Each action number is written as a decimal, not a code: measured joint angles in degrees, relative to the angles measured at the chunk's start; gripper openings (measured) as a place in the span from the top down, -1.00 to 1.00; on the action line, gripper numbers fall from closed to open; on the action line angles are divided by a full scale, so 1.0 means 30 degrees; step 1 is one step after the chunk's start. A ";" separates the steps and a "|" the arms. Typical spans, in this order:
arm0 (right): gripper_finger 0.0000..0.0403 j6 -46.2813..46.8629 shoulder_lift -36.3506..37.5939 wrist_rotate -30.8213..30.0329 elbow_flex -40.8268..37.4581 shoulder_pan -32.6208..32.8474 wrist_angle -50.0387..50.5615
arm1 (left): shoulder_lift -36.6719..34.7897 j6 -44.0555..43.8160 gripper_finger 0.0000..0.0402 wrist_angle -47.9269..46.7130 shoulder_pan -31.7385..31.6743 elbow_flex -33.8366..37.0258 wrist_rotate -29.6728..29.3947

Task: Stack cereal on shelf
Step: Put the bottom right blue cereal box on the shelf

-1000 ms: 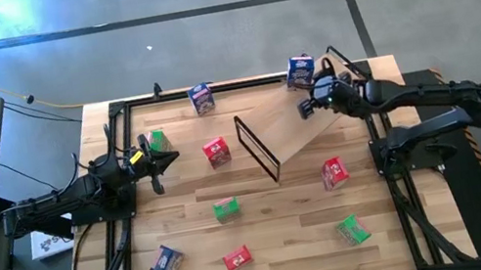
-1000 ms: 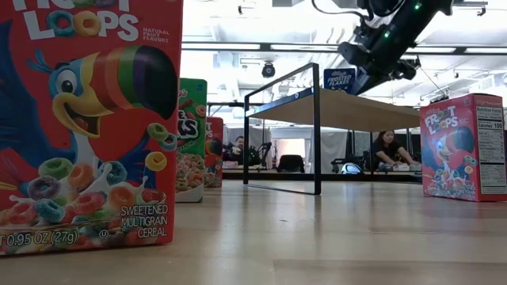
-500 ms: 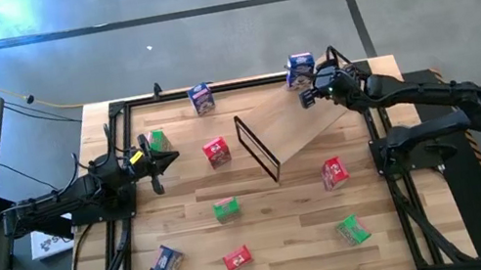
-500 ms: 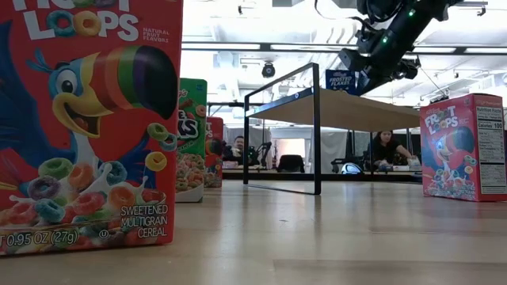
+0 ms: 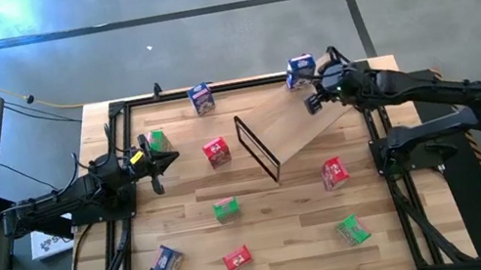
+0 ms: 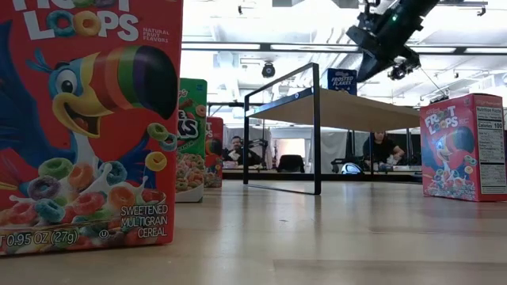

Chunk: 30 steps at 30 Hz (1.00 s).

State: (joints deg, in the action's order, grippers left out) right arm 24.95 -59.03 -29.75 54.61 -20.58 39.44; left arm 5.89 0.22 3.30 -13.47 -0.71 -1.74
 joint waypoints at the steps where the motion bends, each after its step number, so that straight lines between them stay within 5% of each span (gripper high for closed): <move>1: 1.00 0.0171 -0.0179 0.0074 0.0000 -0.0007 0.0203 | 0.0007 0.0002 0.94 -0.0004 -0.0001 0.0000 0.0007; 23: 1.00 -0.0642 -0.2407 -0.1597 -0.0124 -0.2397 -0.1621 | 0.0007 -0.0012 0.94 -0.0017 0.0003 0.0000 0.0000; 30: 1.00 -0.1379 -0.1770 -0.1632 0.2065 -0.1909 0.1496 | 0.0007 -0.0027 0.94 -0.0019 0.0000 0.0000 0.0000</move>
State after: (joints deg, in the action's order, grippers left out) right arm 20.81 -64.34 -34.65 60.80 -26.31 43.93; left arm 5.91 0.14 3.25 -13.47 -0.71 -1.74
